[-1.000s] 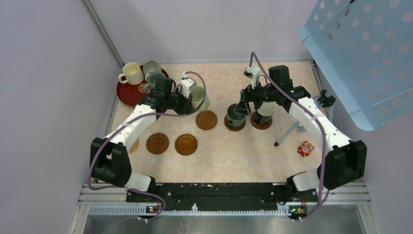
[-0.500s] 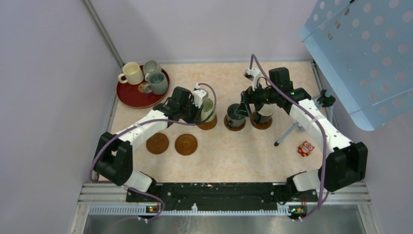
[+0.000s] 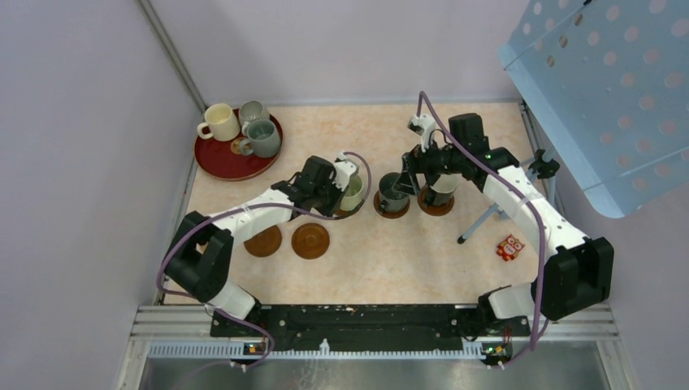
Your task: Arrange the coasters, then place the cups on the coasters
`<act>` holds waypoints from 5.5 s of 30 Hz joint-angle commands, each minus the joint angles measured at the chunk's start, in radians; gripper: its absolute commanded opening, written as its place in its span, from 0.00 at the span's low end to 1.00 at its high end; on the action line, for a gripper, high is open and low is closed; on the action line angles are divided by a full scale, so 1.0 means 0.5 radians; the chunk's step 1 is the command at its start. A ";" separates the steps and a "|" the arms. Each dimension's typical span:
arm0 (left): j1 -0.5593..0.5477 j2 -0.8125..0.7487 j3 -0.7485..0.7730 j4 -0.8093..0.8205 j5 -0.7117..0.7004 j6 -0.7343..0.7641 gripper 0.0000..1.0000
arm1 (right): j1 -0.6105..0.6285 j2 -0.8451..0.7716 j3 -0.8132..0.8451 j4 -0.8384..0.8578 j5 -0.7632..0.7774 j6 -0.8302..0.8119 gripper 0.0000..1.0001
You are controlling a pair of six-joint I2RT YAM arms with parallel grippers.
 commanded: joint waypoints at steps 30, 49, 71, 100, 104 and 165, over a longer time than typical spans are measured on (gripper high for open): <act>0.016 0.171 -0.003 0.150 -0.159 0.057 0.20 | -0.016 -0.107 -0.019 0.025 -0.007 -0.020 0.86; 0.051 0.075 -0.066 0.096 -0.150 0.055 0.23 | -0.015 -0.120 -0.019 0.030 -0.010 -0.011 0.86; 0.069 0.066 -0.007 -0.013 -0.006 0.058 0.75 | -0.016 -0.122 -0.019 0.027 -0.017 -0.017 0.86; 1.644 0.046 0.763 -0.314 0.938 0.707 0.99 | -0.016 -0.043 -0.042 0.069 -0.046 -0.101 0.87; 1.776 0.445 1.187 -0.652 0.990 1.005 0.99 | -0.016 -0.027 -0.033 0.070 -0.049 -0.114 0.87; 1.859 1.067 1.573 -0.963 0.767 1.668 0.36 | -0.018 0.009 0.024 0.013 -0.119 -0.090 0.87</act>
